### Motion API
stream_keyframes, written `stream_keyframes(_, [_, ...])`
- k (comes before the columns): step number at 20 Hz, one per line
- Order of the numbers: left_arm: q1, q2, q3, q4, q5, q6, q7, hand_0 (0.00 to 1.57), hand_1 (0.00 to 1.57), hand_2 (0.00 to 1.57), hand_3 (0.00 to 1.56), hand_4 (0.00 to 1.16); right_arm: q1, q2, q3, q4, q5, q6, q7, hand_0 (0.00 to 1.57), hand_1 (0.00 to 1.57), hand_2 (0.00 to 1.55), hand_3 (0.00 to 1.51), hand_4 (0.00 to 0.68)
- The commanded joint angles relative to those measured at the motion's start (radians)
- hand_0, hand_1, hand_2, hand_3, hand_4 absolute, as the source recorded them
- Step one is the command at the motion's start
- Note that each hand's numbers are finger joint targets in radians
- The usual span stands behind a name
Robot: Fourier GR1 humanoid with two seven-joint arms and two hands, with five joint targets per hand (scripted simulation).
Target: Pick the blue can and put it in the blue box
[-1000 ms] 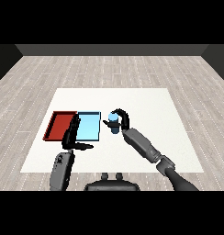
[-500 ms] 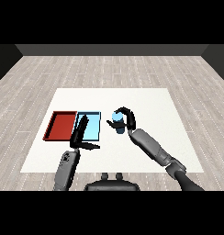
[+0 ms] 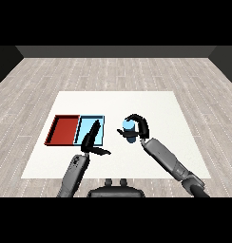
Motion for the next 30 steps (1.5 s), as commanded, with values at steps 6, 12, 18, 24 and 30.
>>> stream_keyframes(6, [-0.123,-0.001,-0.116,0.189,0.065,0.131,-0.044,0.0,0.0,0.0,0.0,0.0,0.002,0.122,-0.057,0.03,0.146,0.071,0.061,1.48,1.48,1.47,1.4,0.619])
stream_keyframes(12, [-0.117,-0.001,-0.213,0.119,0.131,0.229,0.033,0.0,0.0,0.0,0.0,0.0,0.034,0.124,-0.119,-0.065,0.249,0.13,0.128,1.49,1.49,1.47,1.4,0.611])
stream_keyframes(18, [-0.126,-0.001,-0.157,0.158,0.141,0.172,-0.011,0.0,0.0,0.0,0.0,0.0,0.089,0.216,-0.193,-0.08,0.331,0.198,0.113,1.48,1.48,1.47,1.4,0.603])
stream_keyframes(24, [-0.202,-0.001,-0.197,0.337,0.214,0.202,-0.11,0.0,0.0,0.0,0.0,0.0,0.073,0.279,-0.192,-0.105,0.395,0.216,0.165,1.49,1.49,1.46,1.39,0.609])
stream_keyframes(30, [-0.195,-0.001,-0.259,0.265,0.238,0.25,-0.072,0.0,0.0,0.0,0.0,0.0,0.085,0.292,-0.21,-0.18,0.467,0.282,0.232,1.48,1.48,1.46,1.39,0.609])
